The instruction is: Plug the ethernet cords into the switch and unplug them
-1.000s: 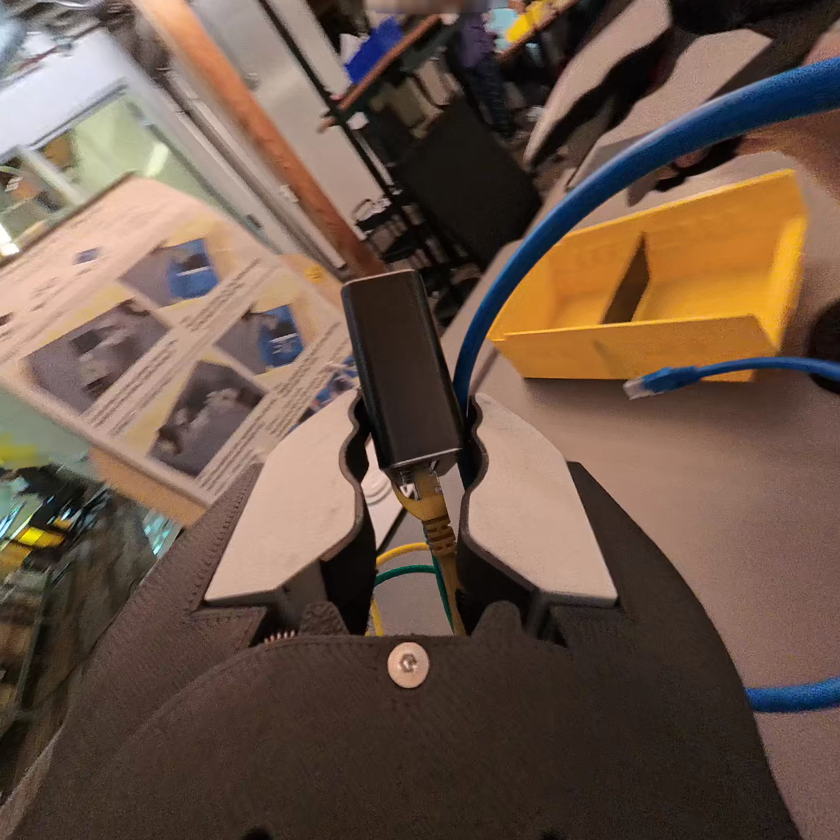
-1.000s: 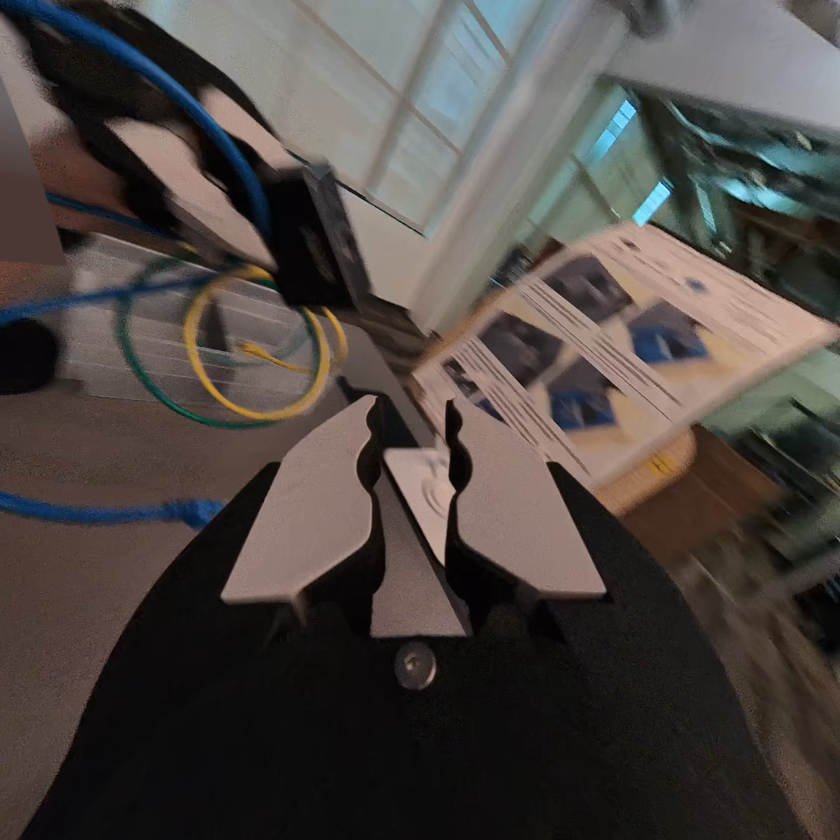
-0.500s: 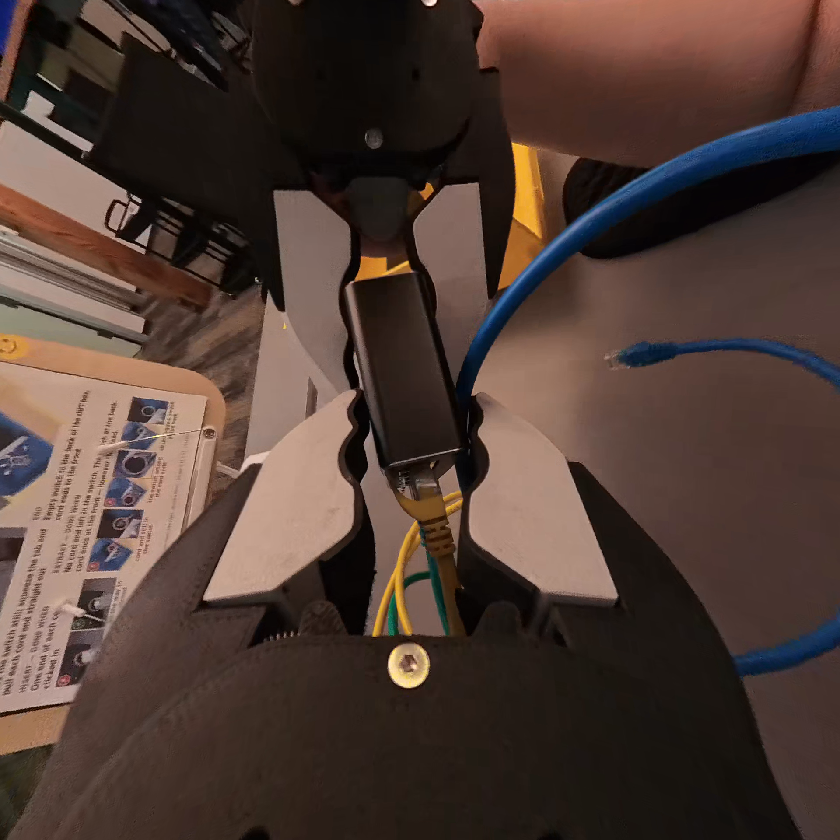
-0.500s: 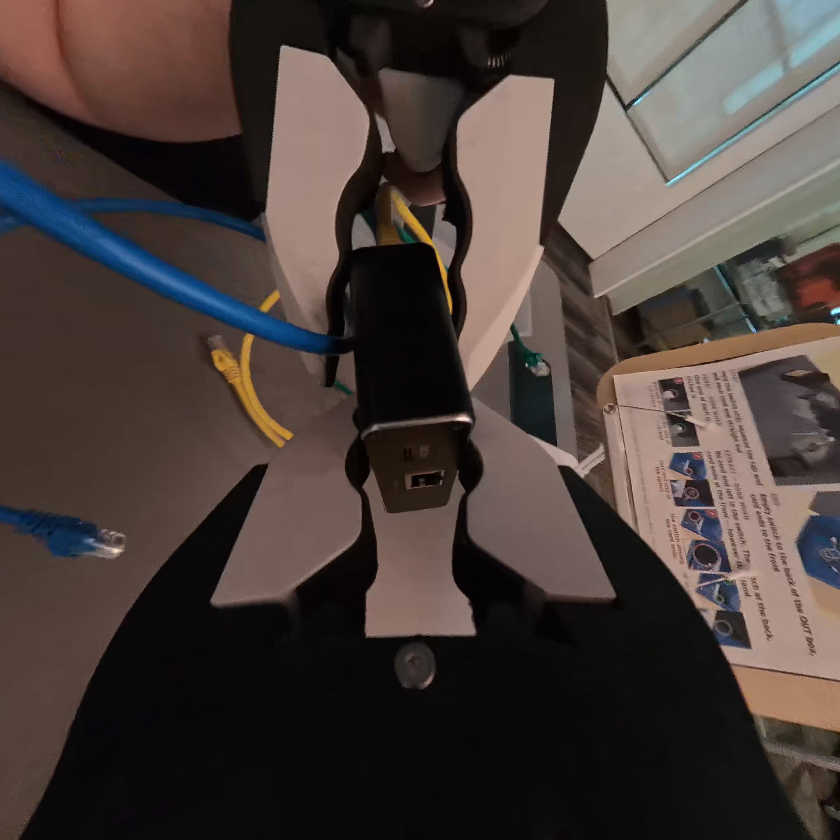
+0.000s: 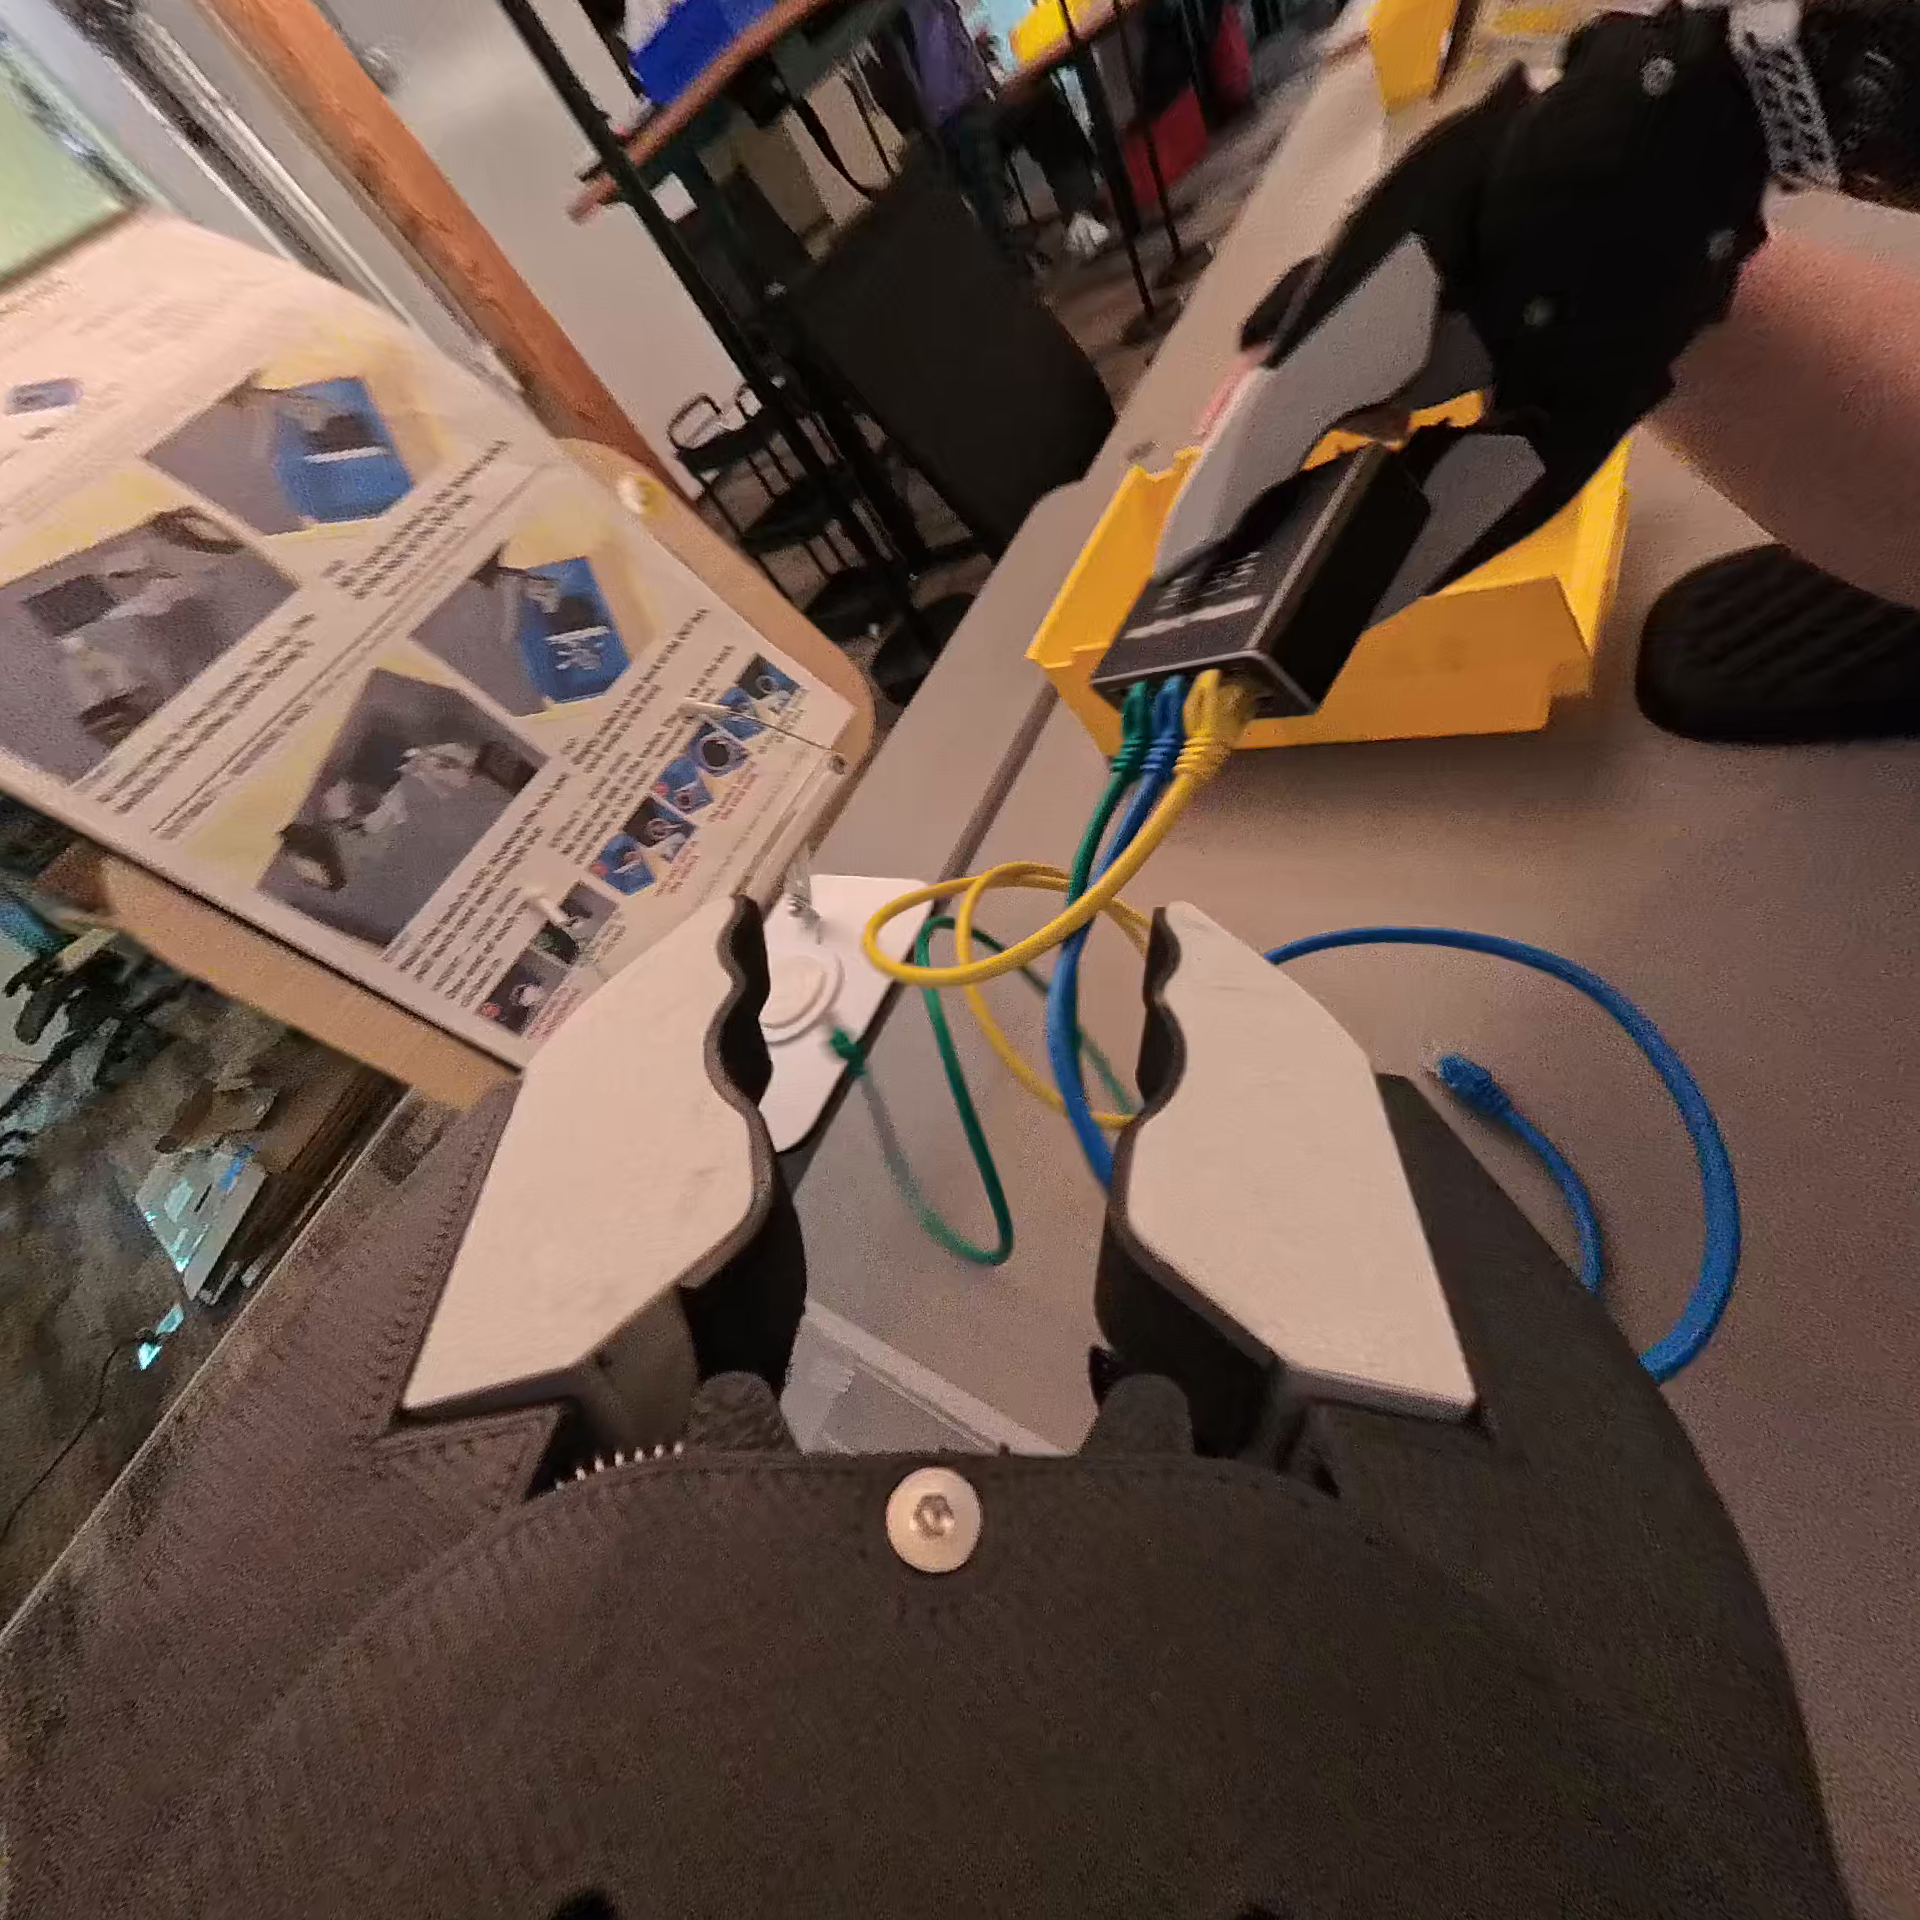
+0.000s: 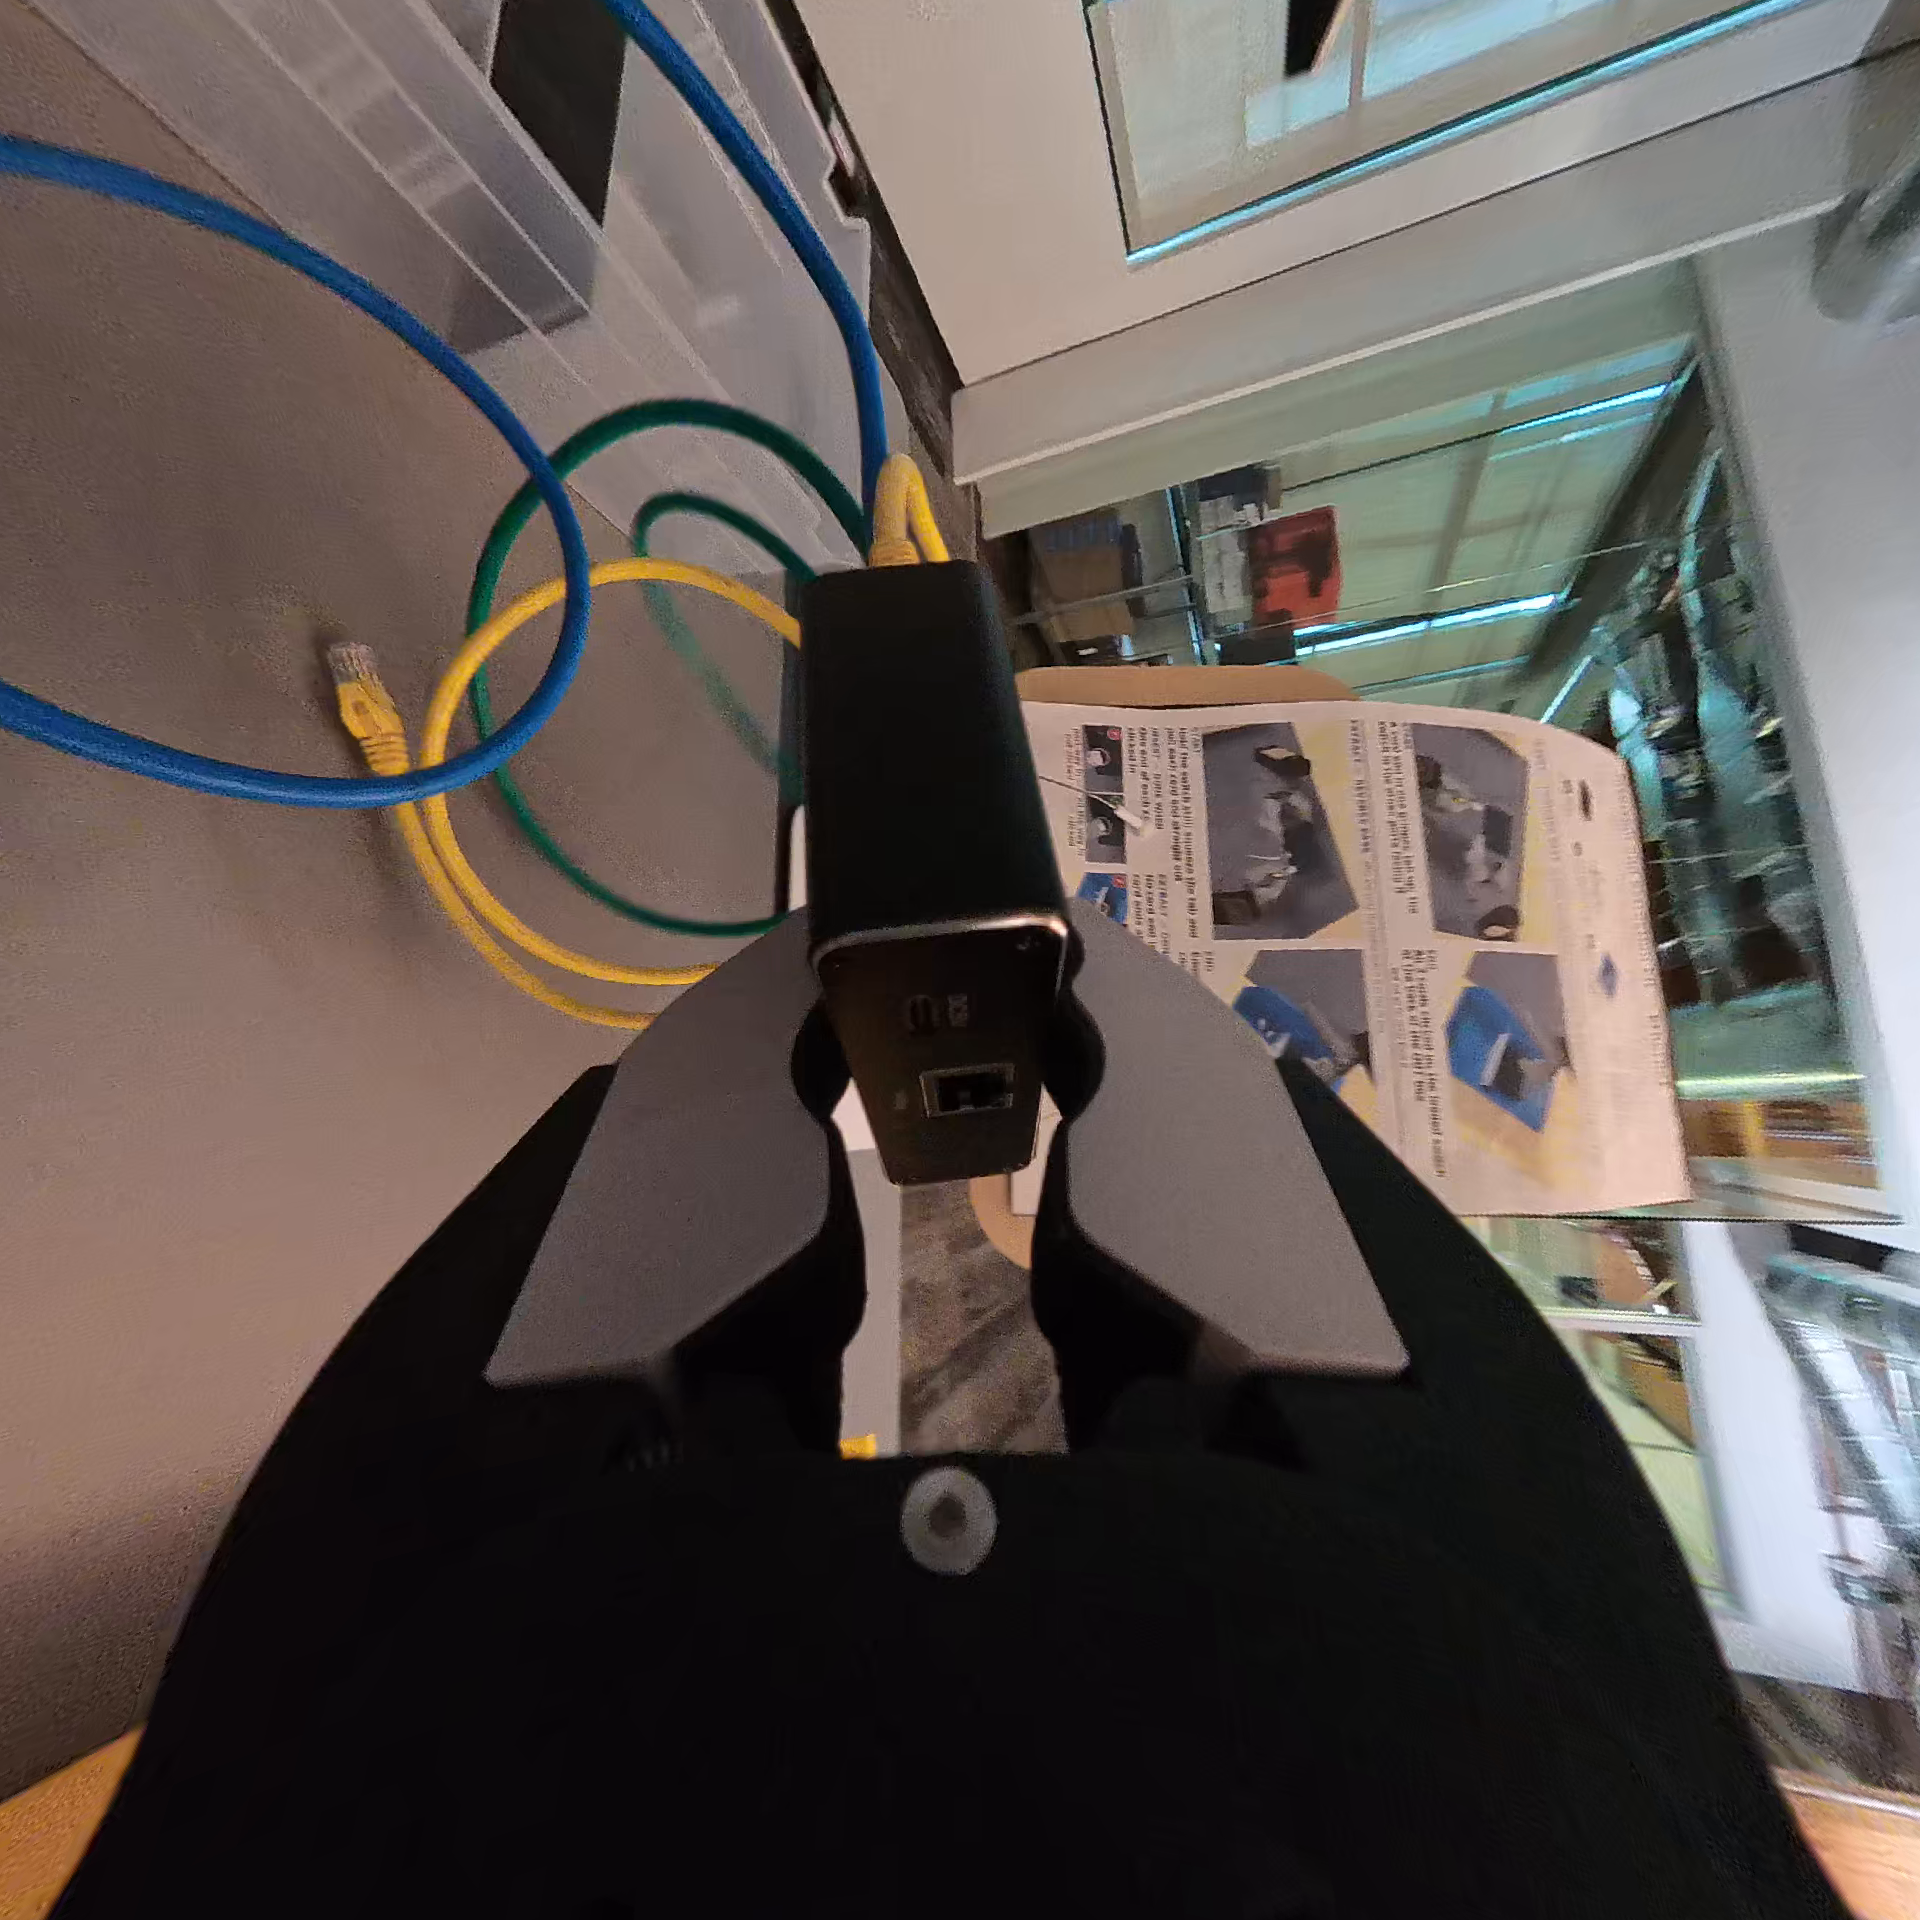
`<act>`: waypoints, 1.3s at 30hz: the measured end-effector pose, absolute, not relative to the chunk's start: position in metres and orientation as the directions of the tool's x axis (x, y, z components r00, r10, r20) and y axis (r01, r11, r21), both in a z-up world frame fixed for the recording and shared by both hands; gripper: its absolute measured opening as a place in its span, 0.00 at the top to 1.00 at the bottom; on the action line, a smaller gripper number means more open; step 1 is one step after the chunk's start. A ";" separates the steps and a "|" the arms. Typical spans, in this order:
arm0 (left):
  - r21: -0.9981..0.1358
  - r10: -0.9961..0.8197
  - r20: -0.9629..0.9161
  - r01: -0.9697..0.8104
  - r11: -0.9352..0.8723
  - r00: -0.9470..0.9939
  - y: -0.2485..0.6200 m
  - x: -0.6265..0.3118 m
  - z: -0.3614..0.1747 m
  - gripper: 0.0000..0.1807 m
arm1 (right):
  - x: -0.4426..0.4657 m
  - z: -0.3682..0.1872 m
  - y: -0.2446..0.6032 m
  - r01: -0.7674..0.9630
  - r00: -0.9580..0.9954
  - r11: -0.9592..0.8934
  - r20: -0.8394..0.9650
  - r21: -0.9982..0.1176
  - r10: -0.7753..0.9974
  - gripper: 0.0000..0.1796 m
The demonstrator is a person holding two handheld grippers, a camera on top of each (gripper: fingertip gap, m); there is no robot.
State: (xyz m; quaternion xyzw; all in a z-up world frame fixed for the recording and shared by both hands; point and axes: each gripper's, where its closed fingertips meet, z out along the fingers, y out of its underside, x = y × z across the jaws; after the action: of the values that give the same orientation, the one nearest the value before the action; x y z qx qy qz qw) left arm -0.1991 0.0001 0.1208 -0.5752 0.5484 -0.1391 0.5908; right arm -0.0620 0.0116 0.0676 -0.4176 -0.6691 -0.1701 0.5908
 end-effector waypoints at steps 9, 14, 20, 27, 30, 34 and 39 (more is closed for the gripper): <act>-0.917 -0.875 -0.359 -0.297 0.266 0.325 -0.001 -0.209 0.129 0.65 | -0.061 0.092 -0.012 0.681 0.036 0.706 0.971 -0.196 0.235 0.80; -0.957 -0.958 -0.263 -0.154 0.244 0.116 -0.037 -0.180 0.135 0.69 | -0.063 0.090 -0.022 0.633 0.014 0.744 0.965 -0.211 0.262 0.80; -0.969 -1.000 -0.025 -0.247 0.028 -0.014 -0.040 -0.142 0.103 0.58 | -0.092 0.077 -0.046 0.573 -0.118 0.817 0.981 -0.062 0.157 0.80; -0.792 -0.770 0.570 -0.444 -0.420 -0.288 -0.058 -0.129 0.065 0.62 | -0.130 0.069 -0.075 0.479 -0.205 0.842 0.964 0.249 -0.168 0.80; -0.699 -0.629 0.689 -0.561 -0.444 -0.361 -0.078 -0.131 0.054 0.66 | -0.137 0.064 -0.080 0.437 -0.222 0.842 0.945 0.317 -0.240 0.80; -0.520 -0.368 0.851 -0.694 -0.497 -0.374 -0.093 -0.131 0.051 0.73 | -0.146 0.054 -0.086 0.361 -0.215 0.861 0.930 0.358 -0.297 0.80; -0.527 -0.436 0.830 -0.747 -0.406 -0.348 -0.098 -0.129 0.026 0.77 | -0.145 0.043 -0.075 0.339 -0.232 0.878 0.934 0.340 -0.272 0.80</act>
State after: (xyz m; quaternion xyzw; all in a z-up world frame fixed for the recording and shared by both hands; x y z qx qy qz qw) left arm -0.1285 -0.0980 0.0259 -0.5571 0.5307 -0.6266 -0.1240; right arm -0.1451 -0.0746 0.0430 -0.0223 -0.7452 -0.2465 0.6192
